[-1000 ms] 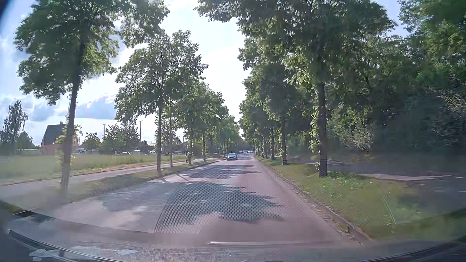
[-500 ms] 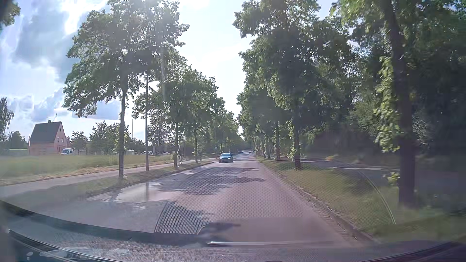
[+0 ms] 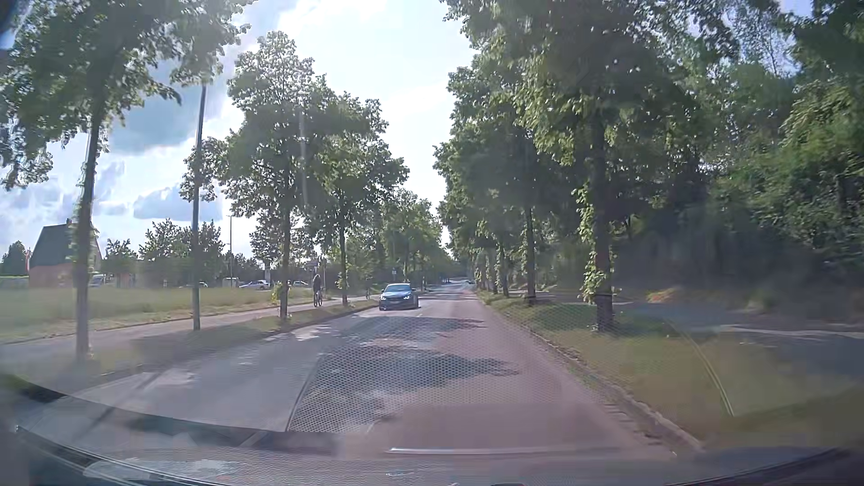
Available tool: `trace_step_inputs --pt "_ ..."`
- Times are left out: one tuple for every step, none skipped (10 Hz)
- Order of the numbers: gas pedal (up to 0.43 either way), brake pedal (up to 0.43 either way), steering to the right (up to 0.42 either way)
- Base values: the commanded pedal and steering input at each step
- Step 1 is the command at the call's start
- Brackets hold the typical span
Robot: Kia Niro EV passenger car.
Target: Follow the waypoints while adhering to traffic rules and regulations
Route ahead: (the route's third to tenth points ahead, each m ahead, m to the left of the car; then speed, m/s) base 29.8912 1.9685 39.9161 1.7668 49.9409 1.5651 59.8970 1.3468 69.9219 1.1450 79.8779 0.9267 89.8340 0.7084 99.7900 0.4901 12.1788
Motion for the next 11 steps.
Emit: trace_step_inputs --pt "0.000 0.012 0.003" --pt "0.000 0.012 0.002" --pt "0.000 0.012 0.001" --pt "0.000 0.018 0.000" --pt "0.000 0.012 -0.003" --pt "0.008 0.012 -0.004" --pt "0.039 0.018 -0.003" --pt "0.047 0.018 -0.002" --pt "0.047 0.012 -0.002" --pt "0.047 0.012 -0.002" --pt "0.047 0.012 -0.002"
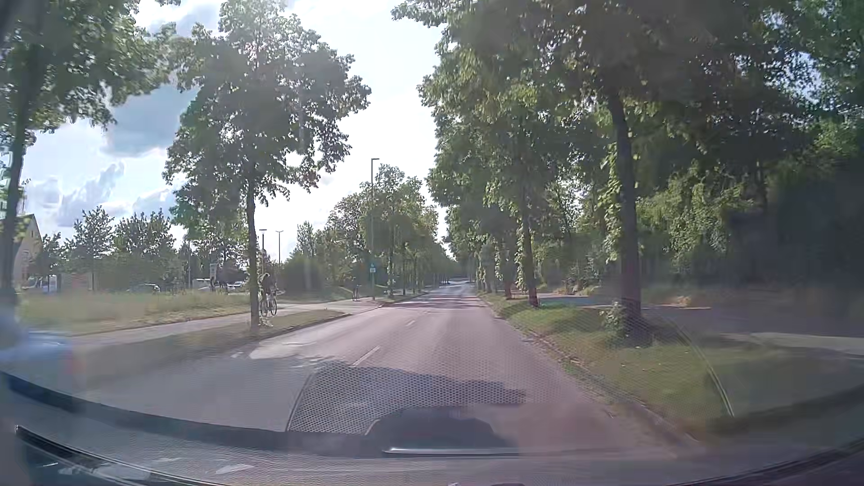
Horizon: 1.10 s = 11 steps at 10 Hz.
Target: Follow the waypoints while adhering to traffic rules and regulations
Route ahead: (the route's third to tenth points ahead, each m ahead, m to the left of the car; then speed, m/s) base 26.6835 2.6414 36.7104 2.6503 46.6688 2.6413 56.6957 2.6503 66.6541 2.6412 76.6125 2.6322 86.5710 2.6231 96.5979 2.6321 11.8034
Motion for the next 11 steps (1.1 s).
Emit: trace_step_inputs --pt "0.047 0.012 -0.001" --pt "0.039 0.012 0.000" --pt "0.039 0.018 0.000" --pt "0.039 0.012 0.000" --pt "0.039 0.018 0.000" --pt "0.039 0.018 -0.001" --pt "0.039 0.012 0.000" --pt "0.039 0.012 0.000" --pt "0.039 0.012 0.000" --pt "0.039 0.012 0.000" --pt "0.039 0.012 0.000"
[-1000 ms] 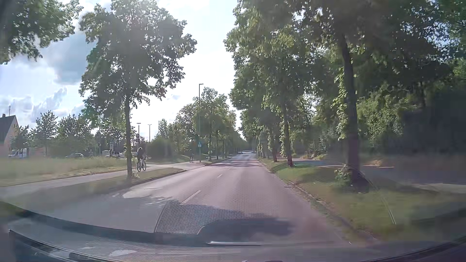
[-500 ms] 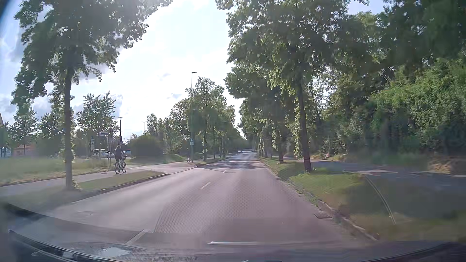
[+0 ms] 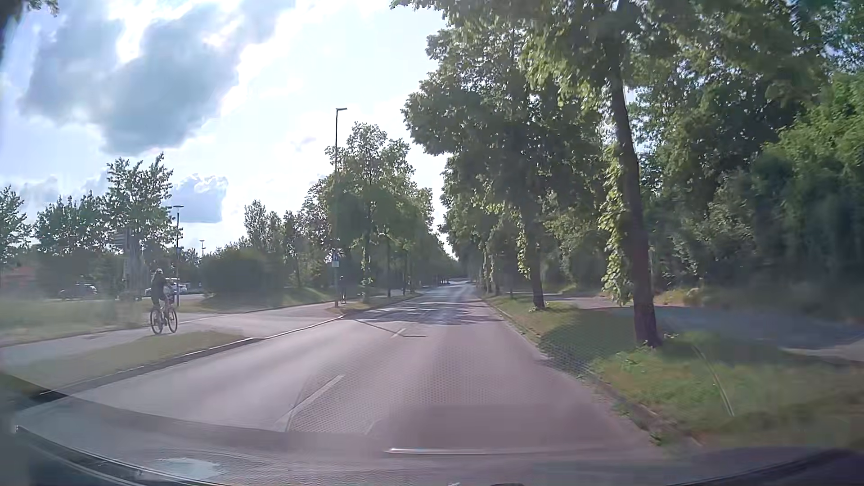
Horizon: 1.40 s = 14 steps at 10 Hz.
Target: Follow the waypoints while adhering to traffic rules and regulations
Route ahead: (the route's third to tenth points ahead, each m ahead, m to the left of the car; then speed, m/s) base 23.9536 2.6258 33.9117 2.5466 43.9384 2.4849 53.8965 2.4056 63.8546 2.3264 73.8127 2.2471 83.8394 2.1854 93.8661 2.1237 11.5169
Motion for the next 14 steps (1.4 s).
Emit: trace_step_inputs --pt "0.039 0.012 0.000" --pt "0.039 0.018 -0.001" --pt "0.039 0.012 -0.001" --pt "0.039 0.012 0.000" --pt "0.039 0.018 -0.001" --pt "0.039 0.012 -0.001" --pt "0.039 0.012 -0.002" --pt "0.039 0.018 -0.003" --pt "0.039 0.018 -0.002" --pt "0.039 0.018 -0.002" --pt "0.039 0.012 -0.002" --pt "0.039 0.012 -0.002" --pt "0.039 0.012 -0.002" --pt "0.039 0.018 -0.002"
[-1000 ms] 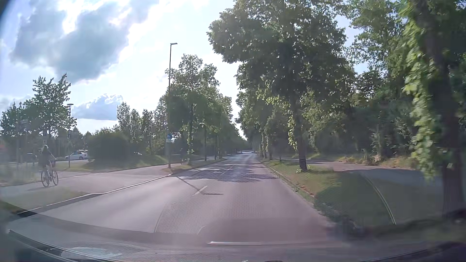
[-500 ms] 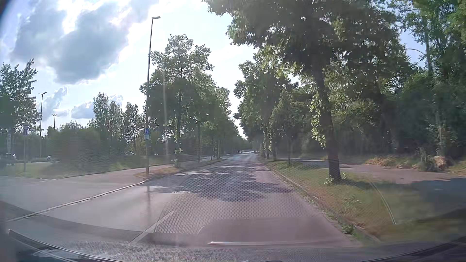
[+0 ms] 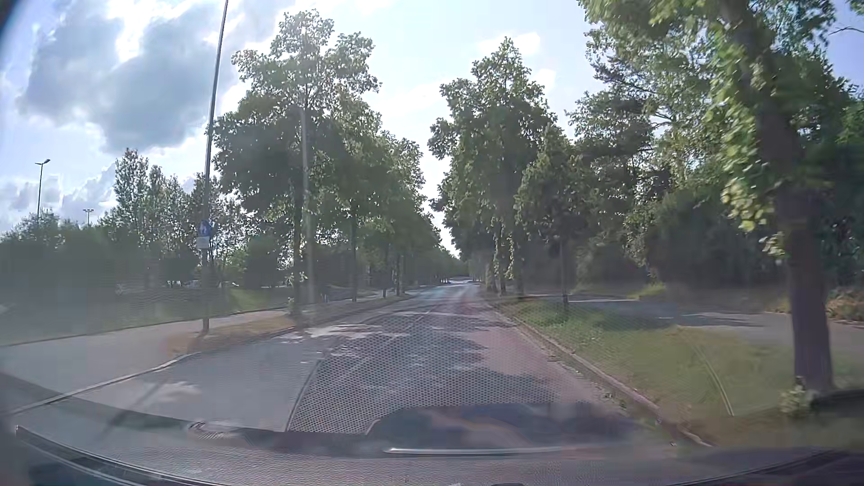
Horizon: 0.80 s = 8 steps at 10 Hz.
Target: Follow the waypoints while adhering to traffic rules and regulations
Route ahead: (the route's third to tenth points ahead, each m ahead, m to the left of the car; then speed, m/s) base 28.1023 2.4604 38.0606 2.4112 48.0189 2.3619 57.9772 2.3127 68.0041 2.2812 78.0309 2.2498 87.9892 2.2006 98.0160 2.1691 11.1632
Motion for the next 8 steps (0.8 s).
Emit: trace_step_inputs --pt "0.039 0.018 -0.002" --pt "0.039 0.012 -0.001" --pt "0.039 0.012 -0.001" --pt "0.039 0.012 -0.001" --pt "0.039 0.012 -0.001" --pt "0.039 0.018 -0.001" --pt "0.039 0.012 -0.001" --pt "0.039 0.012 -0.001"
